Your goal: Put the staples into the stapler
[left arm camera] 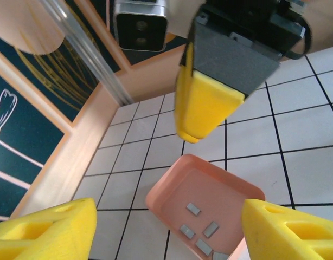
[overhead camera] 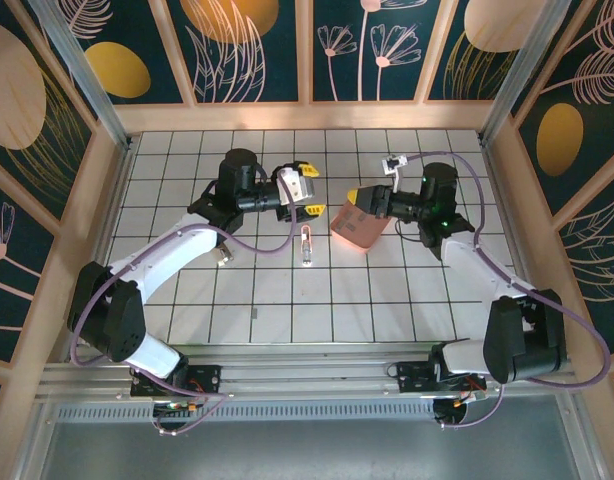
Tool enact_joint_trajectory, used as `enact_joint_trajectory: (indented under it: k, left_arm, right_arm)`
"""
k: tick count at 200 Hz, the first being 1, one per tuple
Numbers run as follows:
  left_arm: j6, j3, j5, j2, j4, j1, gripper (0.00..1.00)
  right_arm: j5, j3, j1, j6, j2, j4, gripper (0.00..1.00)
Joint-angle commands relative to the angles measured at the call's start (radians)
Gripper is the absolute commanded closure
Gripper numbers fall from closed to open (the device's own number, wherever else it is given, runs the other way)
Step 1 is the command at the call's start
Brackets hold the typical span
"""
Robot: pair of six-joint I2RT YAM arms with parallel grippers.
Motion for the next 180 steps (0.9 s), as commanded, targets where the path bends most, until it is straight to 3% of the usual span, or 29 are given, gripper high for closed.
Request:
enact_joint_trajectory:
  k: [1,35,66,86,127,180]
  left_arm:
    - [-0.122,0.019,-0.073,-0.023,-0.018,-0.001,0.28]
    - [-0.506,0.073,-0.22,-0.048,-0.231,0.0,0.31]
    - [-0.915,-0.044,-0.334,-0.156,-0.35,-0.006,0.34]
    - [-1.1,-0.132,-0.413,-0.239,-0.459,-0.014,0.34]
    - [-1.395,-0.31,-0.505,-0.36,-0.681,-0.04,0.36]
    - [-1.524,-0.377,-0.56,-0.28,-0.807,-0.174,0.37]
  right_arm:
    - [0.117,0.033,-0.002,-0.044,-0.025,-0.169,0.77]
    - [0.267,0.063,0.013,-0.009,-0.045,-0.318,0.75]
    - [0.403,0.007,0.042,0.108,-0.105,-0.317,0.73]
    - [0.462,-0.032,0.073,0.163,-0.134,-0.321,0.73]
    - [0.474,-0.097,0.139,0.195,-0.17,-0.308,0.72]
    - [0.466,-0.143,0.18,0.185,-0.198,-0.302,0.72]
